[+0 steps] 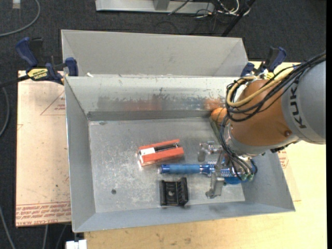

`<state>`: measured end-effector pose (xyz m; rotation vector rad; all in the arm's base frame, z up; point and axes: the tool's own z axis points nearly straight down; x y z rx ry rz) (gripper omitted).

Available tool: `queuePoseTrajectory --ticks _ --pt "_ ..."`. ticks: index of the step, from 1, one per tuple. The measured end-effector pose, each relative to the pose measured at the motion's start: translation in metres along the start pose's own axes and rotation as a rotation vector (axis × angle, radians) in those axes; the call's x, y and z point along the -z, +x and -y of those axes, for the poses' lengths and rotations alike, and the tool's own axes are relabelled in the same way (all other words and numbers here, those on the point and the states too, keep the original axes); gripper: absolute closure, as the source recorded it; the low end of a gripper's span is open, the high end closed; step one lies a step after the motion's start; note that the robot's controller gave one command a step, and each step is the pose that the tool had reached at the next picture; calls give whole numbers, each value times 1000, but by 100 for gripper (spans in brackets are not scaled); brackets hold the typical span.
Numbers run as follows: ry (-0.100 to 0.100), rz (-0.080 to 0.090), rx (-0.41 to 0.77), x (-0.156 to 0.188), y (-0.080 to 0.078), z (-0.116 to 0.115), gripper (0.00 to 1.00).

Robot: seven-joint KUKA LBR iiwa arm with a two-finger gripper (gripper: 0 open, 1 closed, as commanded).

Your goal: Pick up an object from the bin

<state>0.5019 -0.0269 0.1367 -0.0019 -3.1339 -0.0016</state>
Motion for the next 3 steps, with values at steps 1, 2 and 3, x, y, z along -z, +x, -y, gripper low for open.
queuePoseTrajectory --ticks 1,2,3 --pt "1 8 2 4 -2 0 100" --pt "1 8 3 4 -2 0 0" --pt "1 8 3 4 -2 0 0"
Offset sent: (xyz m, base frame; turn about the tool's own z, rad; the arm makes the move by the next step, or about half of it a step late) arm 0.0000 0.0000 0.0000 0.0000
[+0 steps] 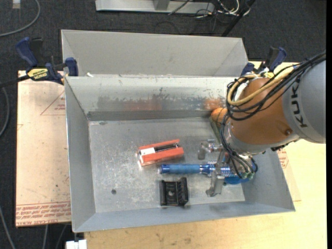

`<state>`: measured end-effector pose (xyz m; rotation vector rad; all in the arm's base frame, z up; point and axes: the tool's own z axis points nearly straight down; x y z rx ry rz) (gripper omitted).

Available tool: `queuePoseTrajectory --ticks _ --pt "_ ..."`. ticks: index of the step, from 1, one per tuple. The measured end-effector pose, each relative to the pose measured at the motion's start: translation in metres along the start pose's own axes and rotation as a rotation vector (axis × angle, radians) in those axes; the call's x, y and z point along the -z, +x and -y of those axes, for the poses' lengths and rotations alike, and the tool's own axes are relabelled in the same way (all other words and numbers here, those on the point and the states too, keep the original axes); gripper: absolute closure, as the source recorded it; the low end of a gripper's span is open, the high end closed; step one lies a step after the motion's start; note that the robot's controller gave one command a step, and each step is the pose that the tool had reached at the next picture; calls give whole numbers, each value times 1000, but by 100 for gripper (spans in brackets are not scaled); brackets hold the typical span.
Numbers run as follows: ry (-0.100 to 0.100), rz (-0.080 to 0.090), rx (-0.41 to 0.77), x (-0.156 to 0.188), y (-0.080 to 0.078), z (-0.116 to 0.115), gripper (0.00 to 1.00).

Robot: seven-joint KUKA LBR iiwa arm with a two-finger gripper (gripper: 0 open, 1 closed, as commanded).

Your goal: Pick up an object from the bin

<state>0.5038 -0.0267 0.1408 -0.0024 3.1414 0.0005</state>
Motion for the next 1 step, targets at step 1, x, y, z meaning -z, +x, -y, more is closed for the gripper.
queuePoseTrajectory --ticks 1 --pt "0 0 -3 0 0 0 0"
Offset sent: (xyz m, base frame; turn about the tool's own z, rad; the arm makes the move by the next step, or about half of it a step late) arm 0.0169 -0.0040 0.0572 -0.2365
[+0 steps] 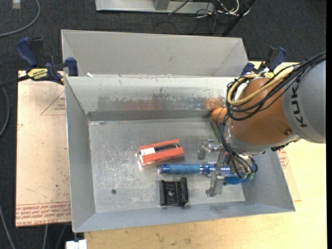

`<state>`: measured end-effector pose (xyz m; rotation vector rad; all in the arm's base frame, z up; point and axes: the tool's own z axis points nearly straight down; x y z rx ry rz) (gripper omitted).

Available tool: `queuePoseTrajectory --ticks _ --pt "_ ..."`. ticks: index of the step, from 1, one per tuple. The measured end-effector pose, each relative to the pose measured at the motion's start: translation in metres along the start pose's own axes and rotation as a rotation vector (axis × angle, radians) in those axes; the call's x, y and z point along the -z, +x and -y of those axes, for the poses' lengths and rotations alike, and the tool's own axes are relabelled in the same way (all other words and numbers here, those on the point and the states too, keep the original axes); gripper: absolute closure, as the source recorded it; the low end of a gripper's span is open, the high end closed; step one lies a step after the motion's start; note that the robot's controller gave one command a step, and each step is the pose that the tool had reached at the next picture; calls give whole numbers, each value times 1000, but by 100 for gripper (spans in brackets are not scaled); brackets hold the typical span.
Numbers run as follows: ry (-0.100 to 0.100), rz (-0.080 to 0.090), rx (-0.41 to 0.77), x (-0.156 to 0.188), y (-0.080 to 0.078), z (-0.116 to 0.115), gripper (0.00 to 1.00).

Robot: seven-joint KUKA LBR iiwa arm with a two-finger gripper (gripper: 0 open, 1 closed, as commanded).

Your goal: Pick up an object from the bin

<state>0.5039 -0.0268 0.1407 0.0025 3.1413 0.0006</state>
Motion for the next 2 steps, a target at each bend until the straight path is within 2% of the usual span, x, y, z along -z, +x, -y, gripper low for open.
queuePoseTrajectory --ticks 1,2 --pt "0 -1 44 24 -7 1 0" --pt "3 14 351 -3 -57 8 0"
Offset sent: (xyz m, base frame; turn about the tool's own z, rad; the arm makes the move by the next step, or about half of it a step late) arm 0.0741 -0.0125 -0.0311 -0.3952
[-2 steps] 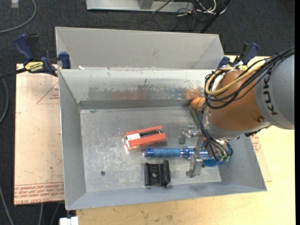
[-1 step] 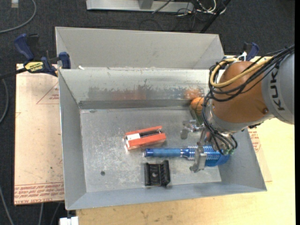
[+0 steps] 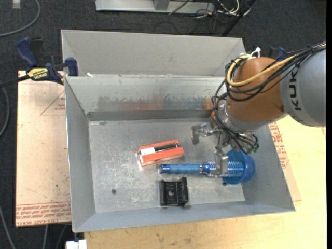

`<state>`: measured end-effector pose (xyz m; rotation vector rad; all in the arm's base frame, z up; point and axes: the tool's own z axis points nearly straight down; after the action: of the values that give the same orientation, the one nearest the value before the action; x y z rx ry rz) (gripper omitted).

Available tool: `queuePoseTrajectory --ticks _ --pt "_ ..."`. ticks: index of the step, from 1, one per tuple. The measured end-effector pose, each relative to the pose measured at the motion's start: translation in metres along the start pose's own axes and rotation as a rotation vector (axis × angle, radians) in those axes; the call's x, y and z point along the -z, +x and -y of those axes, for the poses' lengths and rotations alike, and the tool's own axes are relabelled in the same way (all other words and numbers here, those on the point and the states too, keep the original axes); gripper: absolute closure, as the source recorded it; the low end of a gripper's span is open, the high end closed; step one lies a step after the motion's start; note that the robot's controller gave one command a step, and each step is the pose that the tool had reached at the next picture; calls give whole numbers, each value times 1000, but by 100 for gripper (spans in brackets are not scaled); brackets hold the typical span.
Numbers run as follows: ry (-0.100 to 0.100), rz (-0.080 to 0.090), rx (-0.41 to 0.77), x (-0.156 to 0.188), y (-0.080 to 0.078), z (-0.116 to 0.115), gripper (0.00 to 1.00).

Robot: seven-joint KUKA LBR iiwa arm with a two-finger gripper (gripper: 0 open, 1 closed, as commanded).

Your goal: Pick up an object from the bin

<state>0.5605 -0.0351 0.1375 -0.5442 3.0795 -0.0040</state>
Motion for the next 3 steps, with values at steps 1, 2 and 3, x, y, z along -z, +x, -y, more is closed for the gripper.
queuePoseTrajectory --ticks 1,2,3 --pt "-7 -12 -53 -26 -6 6 0" --pt "-4 -7 -323 -35 3 -4 0" --pt "-5 -7 -117 -46 -5 -11 0"
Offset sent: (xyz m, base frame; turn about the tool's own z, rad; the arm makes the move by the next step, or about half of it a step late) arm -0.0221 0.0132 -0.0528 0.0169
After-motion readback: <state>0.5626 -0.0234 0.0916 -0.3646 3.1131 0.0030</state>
